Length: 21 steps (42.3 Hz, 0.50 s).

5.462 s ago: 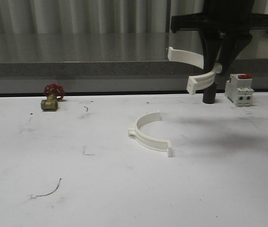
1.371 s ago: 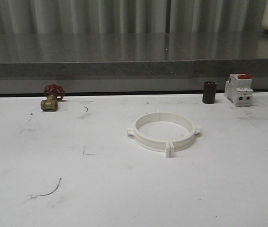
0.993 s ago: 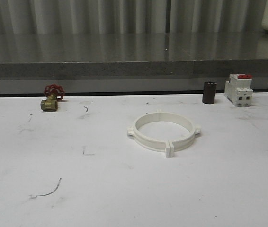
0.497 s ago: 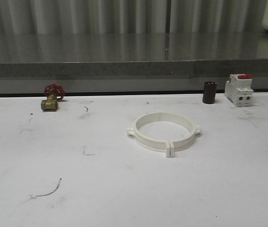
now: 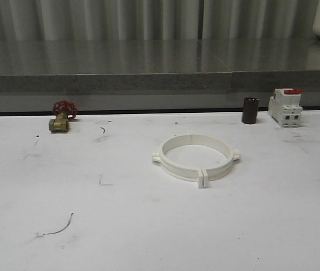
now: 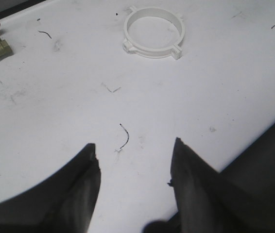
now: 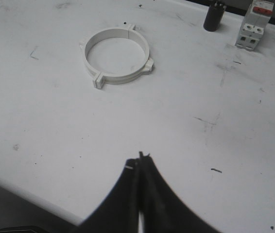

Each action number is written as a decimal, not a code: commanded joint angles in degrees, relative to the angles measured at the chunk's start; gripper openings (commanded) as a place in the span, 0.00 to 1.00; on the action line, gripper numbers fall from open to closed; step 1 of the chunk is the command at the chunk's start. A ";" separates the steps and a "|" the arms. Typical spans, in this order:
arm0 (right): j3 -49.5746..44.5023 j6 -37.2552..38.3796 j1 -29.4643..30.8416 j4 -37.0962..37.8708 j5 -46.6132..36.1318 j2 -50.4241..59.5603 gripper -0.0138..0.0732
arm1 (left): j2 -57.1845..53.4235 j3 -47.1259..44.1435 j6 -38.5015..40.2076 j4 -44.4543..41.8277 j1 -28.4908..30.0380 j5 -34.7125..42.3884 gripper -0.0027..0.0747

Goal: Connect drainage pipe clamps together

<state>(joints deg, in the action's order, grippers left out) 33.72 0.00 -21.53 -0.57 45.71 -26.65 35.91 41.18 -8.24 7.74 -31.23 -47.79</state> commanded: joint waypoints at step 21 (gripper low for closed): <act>1.29 -0.53 0.00 -0.32 -3.63 -0.23 0.02 | -28.17 -26.41 0.75 -0.14 26.85 36.54 0.01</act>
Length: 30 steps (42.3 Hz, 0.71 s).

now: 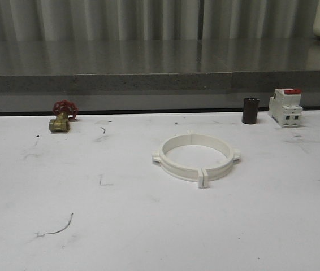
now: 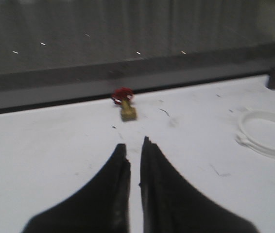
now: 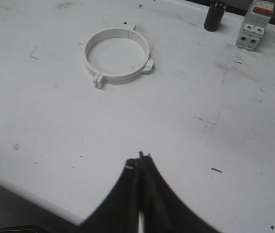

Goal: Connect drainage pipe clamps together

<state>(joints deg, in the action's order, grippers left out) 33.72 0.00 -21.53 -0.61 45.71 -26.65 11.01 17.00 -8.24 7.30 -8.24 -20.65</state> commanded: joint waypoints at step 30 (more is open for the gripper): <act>1.29 -0.53 0.00 -0.28 -2.74 -0.23 0.02 | -12.06 -16.67 15.62 -10.86 7.82 21.84 0.01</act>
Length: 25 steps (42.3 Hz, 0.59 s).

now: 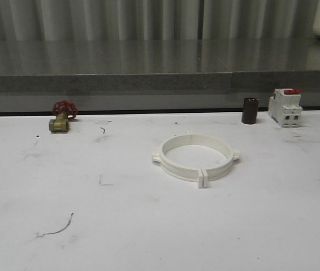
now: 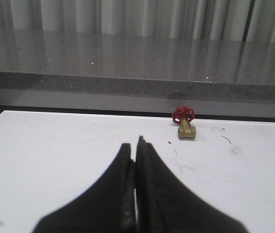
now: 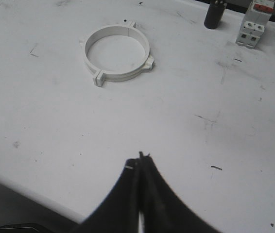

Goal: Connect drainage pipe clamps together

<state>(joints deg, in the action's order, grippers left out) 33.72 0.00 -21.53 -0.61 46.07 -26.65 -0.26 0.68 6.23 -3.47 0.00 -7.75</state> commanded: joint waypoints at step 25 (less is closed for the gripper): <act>1.29 -0.53 0.00 -0.28 -3.09 -0.23 0.02 | -0.78 -2.30 0.58 1.53 -0.42 9.52 0.01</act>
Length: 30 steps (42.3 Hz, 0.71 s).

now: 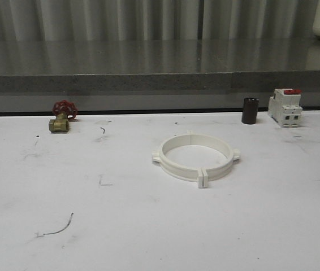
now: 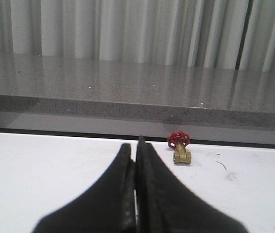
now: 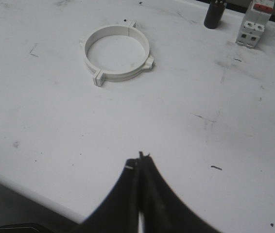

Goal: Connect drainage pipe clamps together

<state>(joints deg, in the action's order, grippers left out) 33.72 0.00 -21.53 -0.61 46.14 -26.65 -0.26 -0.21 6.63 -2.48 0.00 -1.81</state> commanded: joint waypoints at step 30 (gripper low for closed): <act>1.29 -0.53 0.00 -0.28 -3.16 -0.23 0.02 | -0.78 -1.41 -2.86 2.48 -0.42 3.48 0.01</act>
<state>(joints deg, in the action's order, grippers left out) 33.72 0.00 -21.53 -0.61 46.14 -26.65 -0.26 -0.21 3.65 -0.46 0.00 -2.59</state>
